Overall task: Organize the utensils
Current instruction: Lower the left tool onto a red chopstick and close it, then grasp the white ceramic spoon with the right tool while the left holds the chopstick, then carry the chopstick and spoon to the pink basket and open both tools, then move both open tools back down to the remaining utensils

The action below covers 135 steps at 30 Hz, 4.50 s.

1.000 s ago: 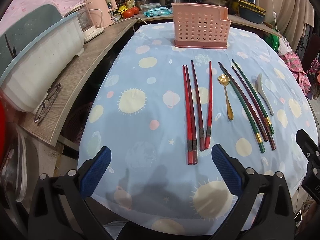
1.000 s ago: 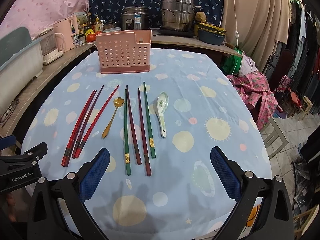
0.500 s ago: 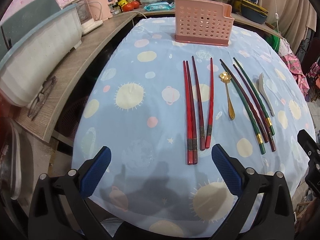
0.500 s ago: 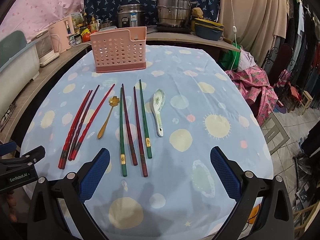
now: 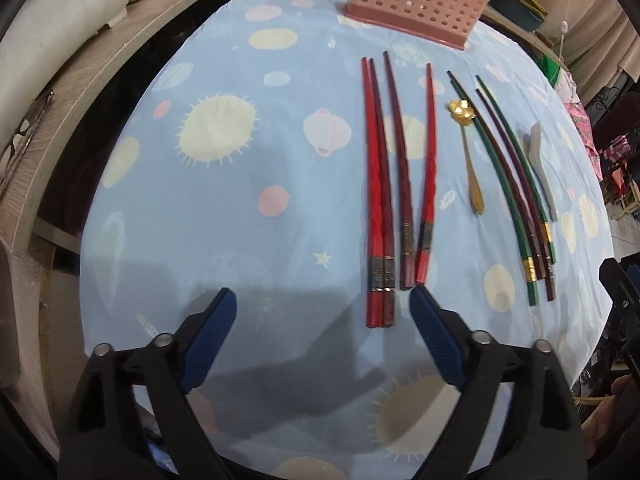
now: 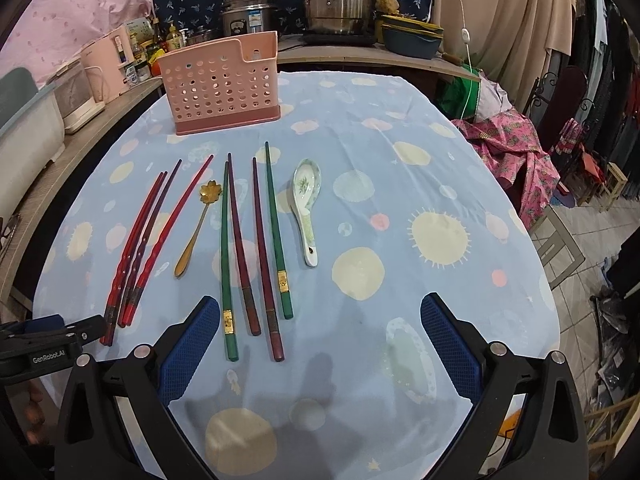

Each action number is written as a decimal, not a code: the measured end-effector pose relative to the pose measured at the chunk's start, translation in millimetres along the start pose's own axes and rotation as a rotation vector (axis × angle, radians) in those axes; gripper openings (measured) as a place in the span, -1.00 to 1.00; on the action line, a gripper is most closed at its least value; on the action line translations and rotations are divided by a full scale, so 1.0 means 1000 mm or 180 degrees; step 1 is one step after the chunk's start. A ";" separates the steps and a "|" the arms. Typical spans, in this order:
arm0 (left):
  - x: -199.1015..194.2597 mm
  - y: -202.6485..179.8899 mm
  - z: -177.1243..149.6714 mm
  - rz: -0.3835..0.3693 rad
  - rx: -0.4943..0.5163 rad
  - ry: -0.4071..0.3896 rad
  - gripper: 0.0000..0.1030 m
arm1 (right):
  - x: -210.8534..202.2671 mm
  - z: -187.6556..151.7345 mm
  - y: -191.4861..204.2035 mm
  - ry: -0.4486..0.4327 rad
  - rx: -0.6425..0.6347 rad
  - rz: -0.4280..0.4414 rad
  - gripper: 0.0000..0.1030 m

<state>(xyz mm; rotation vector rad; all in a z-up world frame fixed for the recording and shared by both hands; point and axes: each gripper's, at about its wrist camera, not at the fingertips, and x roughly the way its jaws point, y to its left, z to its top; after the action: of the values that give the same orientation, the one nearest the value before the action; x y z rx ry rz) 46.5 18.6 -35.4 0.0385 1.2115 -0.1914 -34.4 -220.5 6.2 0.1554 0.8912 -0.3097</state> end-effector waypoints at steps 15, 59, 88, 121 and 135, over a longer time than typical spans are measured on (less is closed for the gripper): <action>0.013 0.008 0.017 0.0127 0.0032 0.0008 0.56 | 0.023 0.010 0.006 0.0147 -0.0056 0.0000 0.87; 0.017 0.011 0.026 -0.0145 0.0008 -0.0049 -0.84 | 0.078 0.024 -0.001 0.0363 -0.0063 0.0211 -0.82; -0.123 0.011 0.144 -0.0309 -0.0075 -0.1451 -0.87 | 0.008 0.119 -0.017 -0.0333 0.0168 0.0595 -0.88; -0.134 -0.038 0.333 -0.0482 -0.0002 -0.2217 -0.87 | 0.119 0.314 0.035 -0.0498 0.0450 0.1188 -0.86; -0.102 -0.030 0.294 -0.0466 0.0041 -0.2015 -0.28 | 0.075 0.244 0.000 -0.0613 0.0469 0.0671 -0.27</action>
<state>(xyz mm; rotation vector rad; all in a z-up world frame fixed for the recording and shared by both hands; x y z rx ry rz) 279.0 -36.1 166.0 -0.0949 0.5812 -0.3120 189.7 -299.5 98.6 0.3475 0.6547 -0.1898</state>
